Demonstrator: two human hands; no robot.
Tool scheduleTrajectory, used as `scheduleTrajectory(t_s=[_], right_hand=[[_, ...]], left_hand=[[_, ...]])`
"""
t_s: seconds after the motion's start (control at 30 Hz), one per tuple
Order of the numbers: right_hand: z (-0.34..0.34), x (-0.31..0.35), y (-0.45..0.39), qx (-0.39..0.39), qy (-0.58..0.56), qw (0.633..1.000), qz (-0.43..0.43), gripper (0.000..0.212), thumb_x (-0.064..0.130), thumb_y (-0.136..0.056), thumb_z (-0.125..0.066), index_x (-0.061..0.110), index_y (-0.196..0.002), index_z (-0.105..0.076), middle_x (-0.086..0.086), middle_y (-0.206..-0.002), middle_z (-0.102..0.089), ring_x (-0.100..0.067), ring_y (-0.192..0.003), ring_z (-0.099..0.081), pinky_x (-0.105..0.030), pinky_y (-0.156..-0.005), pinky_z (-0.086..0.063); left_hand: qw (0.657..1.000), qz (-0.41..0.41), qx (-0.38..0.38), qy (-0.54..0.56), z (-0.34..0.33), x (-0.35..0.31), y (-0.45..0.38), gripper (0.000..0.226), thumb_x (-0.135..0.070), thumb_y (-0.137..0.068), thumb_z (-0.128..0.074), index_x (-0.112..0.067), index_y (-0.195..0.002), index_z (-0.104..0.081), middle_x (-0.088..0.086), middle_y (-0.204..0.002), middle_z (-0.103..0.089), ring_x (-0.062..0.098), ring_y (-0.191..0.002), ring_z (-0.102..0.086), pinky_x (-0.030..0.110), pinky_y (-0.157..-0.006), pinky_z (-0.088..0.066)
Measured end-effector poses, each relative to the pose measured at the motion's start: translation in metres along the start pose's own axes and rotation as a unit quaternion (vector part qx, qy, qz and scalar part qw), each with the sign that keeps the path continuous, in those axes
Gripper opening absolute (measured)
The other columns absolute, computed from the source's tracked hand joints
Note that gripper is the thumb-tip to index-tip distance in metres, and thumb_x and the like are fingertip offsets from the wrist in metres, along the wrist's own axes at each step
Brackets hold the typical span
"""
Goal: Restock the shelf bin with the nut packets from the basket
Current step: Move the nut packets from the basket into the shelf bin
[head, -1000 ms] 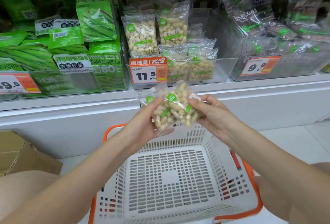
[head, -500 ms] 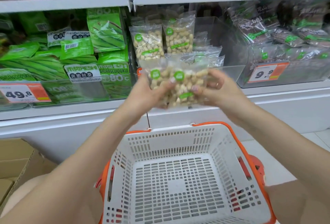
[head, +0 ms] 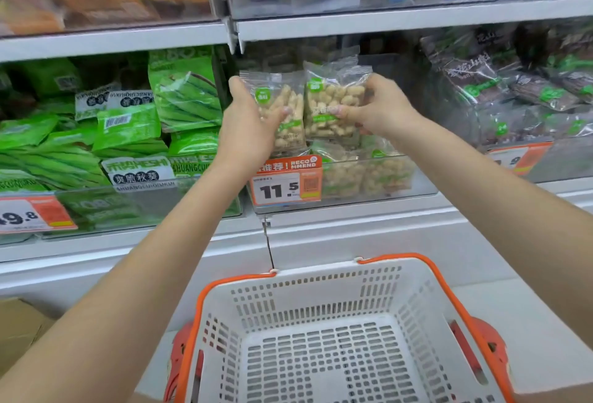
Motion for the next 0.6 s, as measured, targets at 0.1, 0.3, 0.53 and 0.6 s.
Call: scheduleTrajectory(t_s=[0.1, 0.3, 0.53, 0.6], right_hand=[[0.003, 0.004, -0.005, 0.030, 0.063, 0.998, 0.004, 0.045, 0.037, -0.076, -0.079, 0.011, -0.104, -0.054, -0.005, -0.100, -0.064, -0.025, -0.095, -0.064, -0.044, -0.081, -0.056], [0.005, 0.001, -0.001, 0.053, 0.089, 0.995, -0.007, 0.044, 0.037, -0.075, -0.080, 0.015, -0.092, -0.046, -0.012, -0.109, -0.059, -0.026, -0.098, -0.062, -0.045, -0.083, -0.056], [0.007, 0.006, 0.015, -0.028, 0.041, 0.998, 0.029, 0.059, 0.031, -0.074, -0.082, 0.021, -0.108, -0.034, -0.003, -0.091, -0.054, -0.018, -0.077, -0.053, -0.029, -0.064, -0.049], [0.008, 0.007, 0.024, -0.065, 0.013, 0.996, 0.066, 0.060, 0.027, -0.075, -0.082, 0.018, -0.115, -0.038, -0.003, -0.094, -0.055, -0.017, -0.081, -0.054, -0.022, -0.063, -0.047]], left_hand=[[0.998, -0.031, -0.011, 0.053, 0.003, 0.001, -0.004, 0.039, -0.026, -0.082, -0.071, -0.018, -0.097, -0.037, 0.001, -0.075, -0.048, 0.023, -0.069, -0.050, 0.037, -0.063, -0.046], [0.982, 0.013, 0.038, 0.186, 0.002, 0.005, -0.015, 0.046, -0.018, -0.077, -0.077, -0.019, -0.100, -0.037, 0.017, -0.090, -0.057, 0.020, -0.076, -0.056, 0.038, -0.063, -0.058], [0.997, 0.015, 0.046, 0.064, 0.002, 0.000, -0.020, 0.062, -0.011, -0.083, -0.070, -0.014, -0.125, -0.025, 0.006, -0.117, -0.041, 0.017, -0.092, -0.060, 0.025, -0.070, -0.052], [0.992, -0.085, -0.011, -0.089, 0.005, -0.009, -0.011, 0.066, -0.014, -0.084, -0.070, -0.005, -0.133, -0.028, 0.016, -0.132, -0.032, 0.031, -0.115, -0.044, 0.028, -0.096, -0.037]])
Point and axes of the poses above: each hand's wrist, its own y-axis away from the middle knuckle, its own z-axis out of the back of the hand, x = y × z, the point moved 6 cm from there along -y, towards the middle knuckle
